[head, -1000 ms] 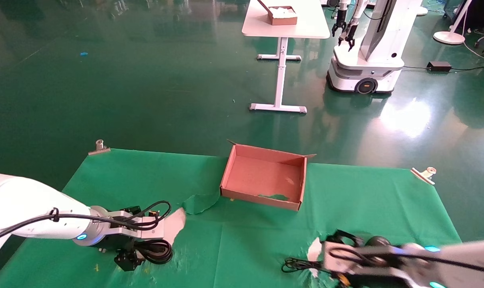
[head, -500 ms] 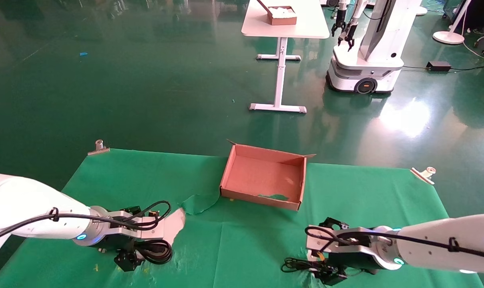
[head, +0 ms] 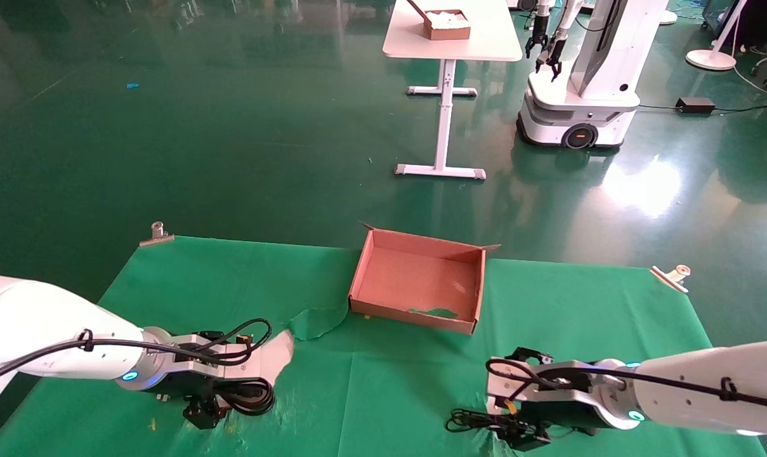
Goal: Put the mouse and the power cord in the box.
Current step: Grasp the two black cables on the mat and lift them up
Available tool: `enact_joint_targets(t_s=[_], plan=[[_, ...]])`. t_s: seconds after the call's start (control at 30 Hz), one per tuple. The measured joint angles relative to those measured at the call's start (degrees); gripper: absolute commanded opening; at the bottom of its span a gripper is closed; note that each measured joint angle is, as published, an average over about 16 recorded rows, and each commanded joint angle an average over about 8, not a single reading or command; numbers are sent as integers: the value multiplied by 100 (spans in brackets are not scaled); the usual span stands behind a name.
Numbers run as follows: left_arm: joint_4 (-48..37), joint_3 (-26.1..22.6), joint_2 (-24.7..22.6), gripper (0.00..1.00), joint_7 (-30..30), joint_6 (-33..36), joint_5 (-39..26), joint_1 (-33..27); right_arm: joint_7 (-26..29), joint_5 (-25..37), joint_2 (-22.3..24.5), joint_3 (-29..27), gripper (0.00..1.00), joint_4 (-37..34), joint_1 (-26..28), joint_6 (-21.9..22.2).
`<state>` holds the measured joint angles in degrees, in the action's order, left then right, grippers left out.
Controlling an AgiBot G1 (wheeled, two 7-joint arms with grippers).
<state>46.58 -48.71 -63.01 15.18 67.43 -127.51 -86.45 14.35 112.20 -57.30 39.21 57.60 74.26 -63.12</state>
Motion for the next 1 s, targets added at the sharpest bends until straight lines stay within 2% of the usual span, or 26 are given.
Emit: enact_joint_targets(t_s=[1.0], plan=[[11, 0, 5, 0, 1, 2, 1, 3, -8, -55, 35, -22, 0, 49, -15, -24]])
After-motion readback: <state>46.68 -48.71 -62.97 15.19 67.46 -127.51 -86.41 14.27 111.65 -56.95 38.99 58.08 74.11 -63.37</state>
